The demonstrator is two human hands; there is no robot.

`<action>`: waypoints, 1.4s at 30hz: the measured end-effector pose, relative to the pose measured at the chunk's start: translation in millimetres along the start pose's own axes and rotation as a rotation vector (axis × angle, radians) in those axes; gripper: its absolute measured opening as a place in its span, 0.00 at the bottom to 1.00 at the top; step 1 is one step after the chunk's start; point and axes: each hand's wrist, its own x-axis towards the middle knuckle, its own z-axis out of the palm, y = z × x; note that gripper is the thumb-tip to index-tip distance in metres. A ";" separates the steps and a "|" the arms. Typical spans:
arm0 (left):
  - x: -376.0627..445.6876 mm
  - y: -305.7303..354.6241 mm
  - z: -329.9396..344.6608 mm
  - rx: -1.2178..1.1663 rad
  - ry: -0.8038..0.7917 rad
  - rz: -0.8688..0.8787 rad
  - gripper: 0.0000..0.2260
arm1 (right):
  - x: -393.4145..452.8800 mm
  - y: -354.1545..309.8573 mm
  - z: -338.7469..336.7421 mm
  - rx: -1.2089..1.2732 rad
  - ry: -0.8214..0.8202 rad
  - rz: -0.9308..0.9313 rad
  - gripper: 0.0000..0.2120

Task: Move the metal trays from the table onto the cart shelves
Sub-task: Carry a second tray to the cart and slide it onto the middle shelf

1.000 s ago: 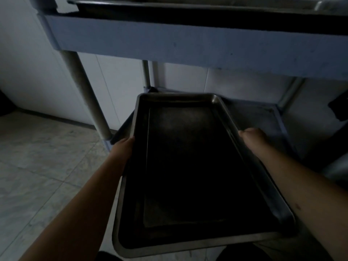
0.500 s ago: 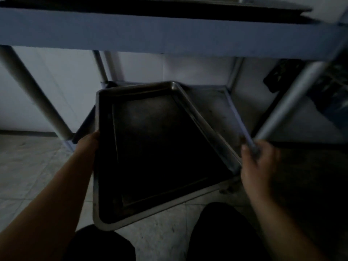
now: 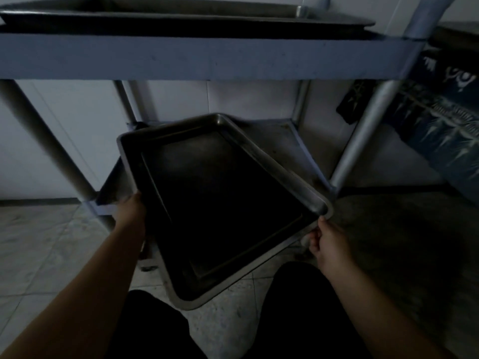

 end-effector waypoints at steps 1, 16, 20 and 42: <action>-4.6 -3.6 3.8 -0.023 0.027 0.028 0.17 | 7.6 -5.5 0.3 0.014 -0.005 -0.002 0.15; -50.2 -14.6 43.7 -0.391 0.356 -0.052 0.17 | 82.6 -80.3 64.0 -0.380 -0.045 -0.080 0.16; -51.7 -15.0 48.2 -0.418 0.361 -0.028 0.16 | 48.7 -30.0 45.5 -0.646 -0.120 -0.260 0.16; -73.9 -2.8 136.0 -0.458 -0.376 -0.233 0.11 | 24.8 -7.8 112.2 -1.579 -0.156 -1.333 0.17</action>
